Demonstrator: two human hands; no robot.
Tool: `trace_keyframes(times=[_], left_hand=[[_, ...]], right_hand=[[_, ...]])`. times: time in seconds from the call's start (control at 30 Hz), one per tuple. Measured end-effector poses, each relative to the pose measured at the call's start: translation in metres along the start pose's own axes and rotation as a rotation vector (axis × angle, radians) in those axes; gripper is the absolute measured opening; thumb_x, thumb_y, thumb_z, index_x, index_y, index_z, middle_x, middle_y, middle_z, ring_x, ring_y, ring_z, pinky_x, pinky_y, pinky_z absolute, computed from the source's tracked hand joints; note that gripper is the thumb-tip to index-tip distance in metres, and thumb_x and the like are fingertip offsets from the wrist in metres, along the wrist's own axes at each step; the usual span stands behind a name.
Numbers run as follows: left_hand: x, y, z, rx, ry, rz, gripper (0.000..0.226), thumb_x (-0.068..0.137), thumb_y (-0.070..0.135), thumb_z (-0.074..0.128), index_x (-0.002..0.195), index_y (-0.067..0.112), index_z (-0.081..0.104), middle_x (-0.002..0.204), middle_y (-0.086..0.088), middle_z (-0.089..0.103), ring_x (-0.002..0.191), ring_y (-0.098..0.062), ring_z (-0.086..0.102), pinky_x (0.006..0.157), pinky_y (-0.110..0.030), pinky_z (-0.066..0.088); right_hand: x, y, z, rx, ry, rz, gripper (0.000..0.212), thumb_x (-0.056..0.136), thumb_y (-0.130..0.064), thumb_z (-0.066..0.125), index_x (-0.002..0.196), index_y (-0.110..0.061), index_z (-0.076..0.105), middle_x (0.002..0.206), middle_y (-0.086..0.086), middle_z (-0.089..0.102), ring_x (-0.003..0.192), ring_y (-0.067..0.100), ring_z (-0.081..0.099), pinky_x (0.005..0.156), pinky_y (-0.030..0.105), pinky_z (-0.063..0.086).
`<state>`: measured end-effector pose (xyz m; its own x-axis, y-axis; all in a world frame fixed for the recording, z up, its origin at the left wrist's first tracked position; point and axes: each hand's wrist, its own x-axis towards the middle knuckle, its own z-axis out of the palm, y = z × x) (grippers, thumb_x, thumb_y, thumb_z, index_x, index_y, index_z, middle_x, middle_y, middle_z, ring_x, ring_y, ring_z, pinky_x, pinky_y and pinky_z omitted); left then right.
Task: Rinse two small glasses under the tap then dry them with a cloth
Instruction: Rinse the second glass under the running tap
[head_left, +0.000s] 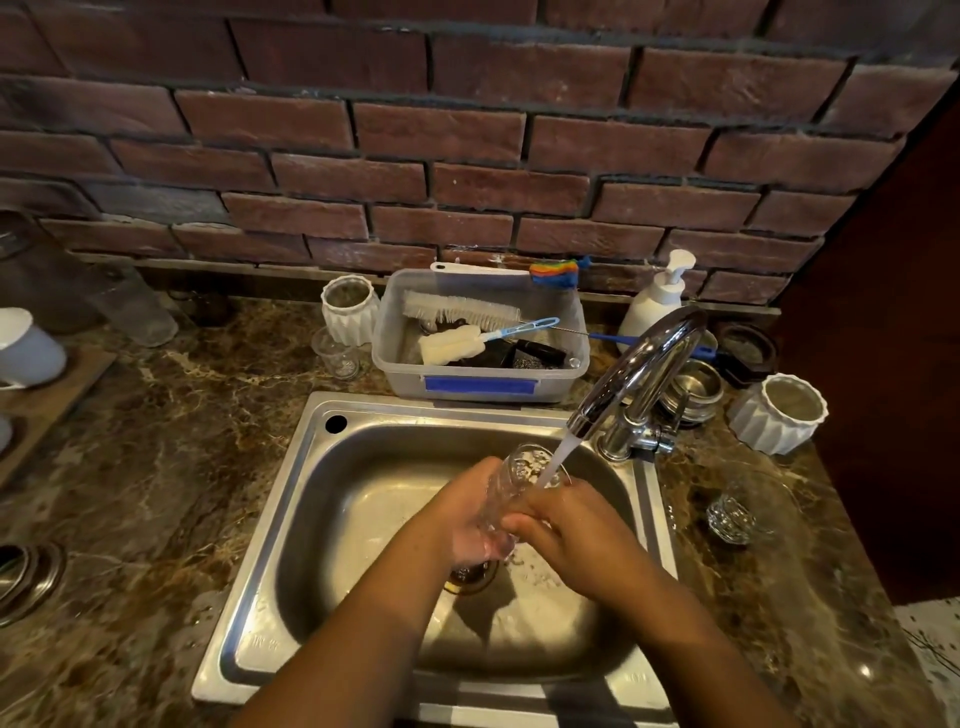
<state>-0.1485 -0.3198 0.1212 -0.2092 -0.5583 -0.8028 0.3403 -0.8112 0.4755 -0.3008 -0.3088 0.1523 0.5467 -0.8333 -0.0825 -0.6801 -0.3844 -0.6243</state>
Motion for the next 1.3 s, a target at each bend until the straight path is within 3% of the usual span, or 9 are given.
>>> trace_keyframes(times=[0.17,0.33,0.5,0.67,0.8,0.97,1.1,1.17,1.3], left_hand=[[0.001,-0.012,0.010,-0.096,0.058,0.212,0.031,0.102,0.035,0.050,0.094,0.013,0.069,0.078,-0.005,0.073,0.077,-0.018,0.061,0.069,-0.031,0.048],[0.013,-0.036,0.017,0.120,0.238,0.700,0.025,0.105,0.024,0.043,0.094,0.014,0.062,0.095,-0.012,0.072,0.088,-0.023,0.071,0.072,-0.031,0.056],[0.005,-0.013,0.009,0.009,0.144,0.369,0.028,0.102,0.035,0.051,0.103,0.013,0.067,0.094,-0.013,0.072,0.087,-0.023,0.064,0.073,-0.034,0.050],[0.009,-0.001,-0.014,-0.147,-0.133,0.035,0.030,0.090,0.039,0.070,0.104,0.012,0.069,0.087,-0.005,0.067,0.072,-0.015,0.057,0.053,-0.025,0.049],[0.005,-0.016,0.012,-0.242,0.080,0.343,0.028,0.101,0.031,0.053,0.095,0.010,0.071,0.085,-0.009,0.072,0.079,-0.020,0.067,0.065,-0.031,0.054],[0.014,-0.037,0.019,0.065,0.264,0.677,0.026,0.105,0.028,0.045,0.106,0.013,0.066,0.098,-0.013,0.072,0.086,-0.024,0.070,0.067,-0.033,0.054],[0.003,-0.018,0.008,0.047,0.107,0.311,0.032,0.101,0.042,0.053,0.112,0.015,0.068,0.097,-0.009,0.076,0.090,-0.024,0.070,0.076,-0.036,0.052],[-0.002,-0.008,-0.004,0.031,-0.040,0.091,0.032,0.096,0.042,0.060,0.103,0.013,0.070,0.083,-0.005,0.072,0.071,-0.016,0.064,0.064,-0.027,0.045],[-0.007,-0.002,-0.019,-0.016,-0.317,-0.016,0.042,0.088,0.045,0.069,0.106,0.008,0.071,0.086,-0.010,0.067,0.069,-0.018,0.062,0.062,-0.027,0.049]], right_hand=[[0.001,-0.020,0.009,0.092,0.151,0.167,0.021,0.098,-0.035,0.057,0.085,-0.026,0.072,0.075,-0.007,0.070,0.069,0.002,0.063,0.064,0.020,0.046],[0.014,-0.035,0.017,0.798,0.386,0.601,0.025,0.099,-0.026,0.057,0.089,-0.014,0.076,0.079,0.003,0.077,0.074,0.010,0.075,0.077,0.033,0.060],[0.003,-0.028,0.010,0.315,0.244,0.224,0.027,0.098,-0.024,0.057,0.074,-0.027,0.068,0.064,-0.009,0.065,0.062,0.001,0.063,0.060,0.016,0.045],[0.002,-0.011,-0.002,-0.194,-0.037,-0.080,0.020,0.099,-0.040,0.053,0.106,-0.035,0.071,0.100,-0.013,0.073,0.095,0.006,0.063,0.098,0.029,0.041],[0.004,-0.027,0.011,0.067,0.188,0.148,0.022,0.099,-0.035,0.054,0.092,-0.026,0.072,0.082,-0.006,0.072,0.077,0.007,0.067,0.077,0.036,0.058],[0.014,-0.031,0.020,0.663,0.396,0.528,0.029,0.101,-0.027,0.053,0.088,-0.015,0.074,0.075,0.004,0.075,0.070,0.014,0.074,0.068,0.031,0.061],[0.002,-0.016,0.008,0.354,0.213,0.156,0.030,0.099,-0.025,0.056,0.074,-0.019,0.072,0.066,0.000,0.069,0.062,0.008,0.066,0.060,0.029,0.053],[-0.001,-0.006,0.000,0.226,0.062,0.022,0.031,0.096,-0.037,0.055,0.079,-0.020,0.075,0.072,-0.001,0.071,0.067,0.009,0.065,0.065,0.035,0.054],[-0.003,0.003,-0.010,0.335,-0.063,-0.033,0.041,0.090,-0.048,0.055,0.097,-0.016,0.078,0.087,0.001,0.077,0.078,0.013,0.070,0.073,0.040,0.057]])
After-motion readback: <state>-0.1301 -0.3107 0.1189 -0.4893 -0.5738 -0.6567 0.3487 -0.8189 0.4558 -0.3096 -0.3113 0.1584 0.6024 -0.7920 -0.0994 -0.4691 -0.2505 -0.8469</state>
